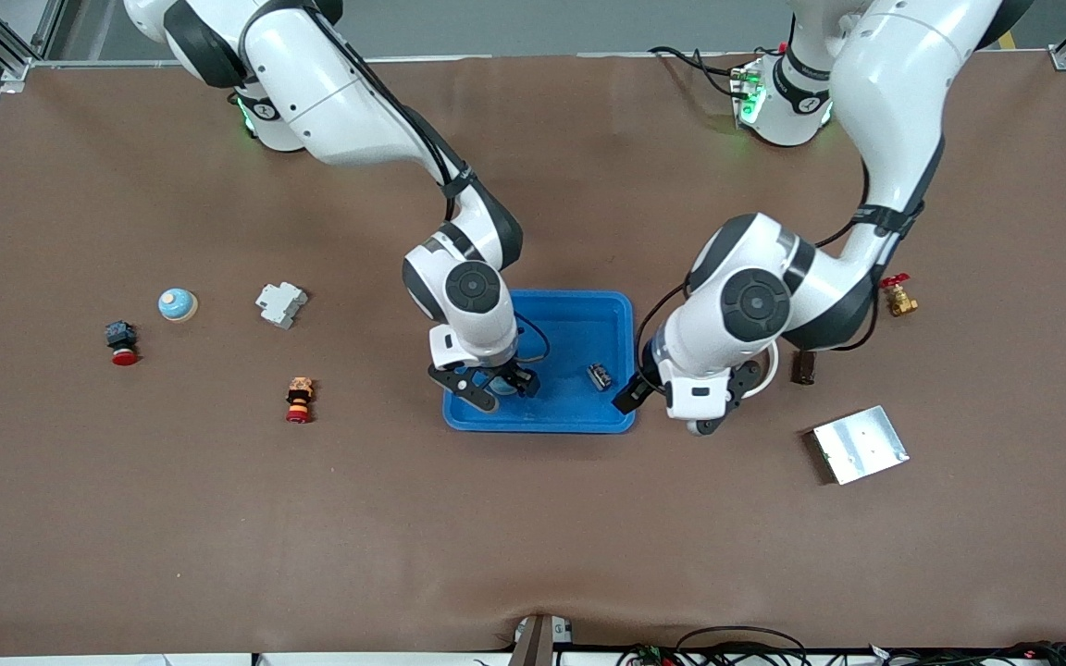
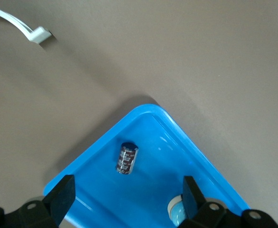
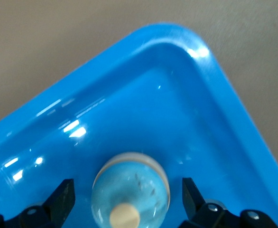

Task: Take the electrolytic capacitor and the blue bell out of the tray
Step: 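Grasp the second capacitor with the left gripper while the right gripper grasps the bell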

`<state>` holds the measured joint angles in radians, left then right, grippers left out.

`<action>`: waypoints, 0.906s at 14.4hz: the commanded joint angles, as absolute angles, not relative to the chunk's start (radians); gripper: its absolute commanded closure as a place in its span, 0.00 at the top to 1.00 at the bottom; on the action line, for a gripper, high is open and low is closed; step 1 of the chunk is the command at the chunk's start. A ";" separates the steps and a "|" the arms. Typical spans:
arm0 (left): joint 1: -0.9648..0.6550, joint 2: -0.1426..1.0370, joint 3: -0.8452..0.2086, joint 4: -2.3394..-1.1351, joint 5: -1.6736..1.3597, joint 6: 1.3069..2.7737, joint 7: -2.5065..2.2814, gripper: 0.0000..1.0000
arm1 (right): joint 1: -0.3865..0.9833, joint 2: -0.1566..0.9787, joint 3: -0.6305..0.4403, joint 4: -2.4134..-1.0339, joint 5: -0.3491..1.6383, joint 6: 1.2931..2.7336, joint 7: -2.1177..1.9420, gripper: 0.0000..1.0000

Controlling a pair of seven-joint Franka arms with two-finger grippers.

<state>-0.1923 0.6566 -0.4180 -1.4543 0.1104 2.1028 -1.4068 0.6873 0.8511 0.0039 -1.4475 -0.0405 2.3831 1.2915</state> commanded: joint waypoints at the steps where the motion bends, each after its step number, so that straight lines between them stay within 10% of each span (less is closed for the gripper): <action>1: -0.331 0.692 -0.298 -1.424 0.103 2.144 -1.469 1.00 | 0.724 0.876 -0.006 -1.416 -0.055 2.375 1.360 1.00; 13: -0.411 0.816 -0.267 -1.434 0.132 2.243 -1.549 1.00 | 0.718 0.881 -0.011 -1.399 -0.064 2.370 1.336 1.00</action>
<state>-0.3944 0.8061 -0.2825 -1.4505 0.1147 2.2360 -1.5415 0.7239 0.8645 -0.0131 -1.4331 -0.0454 2.3821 1.3397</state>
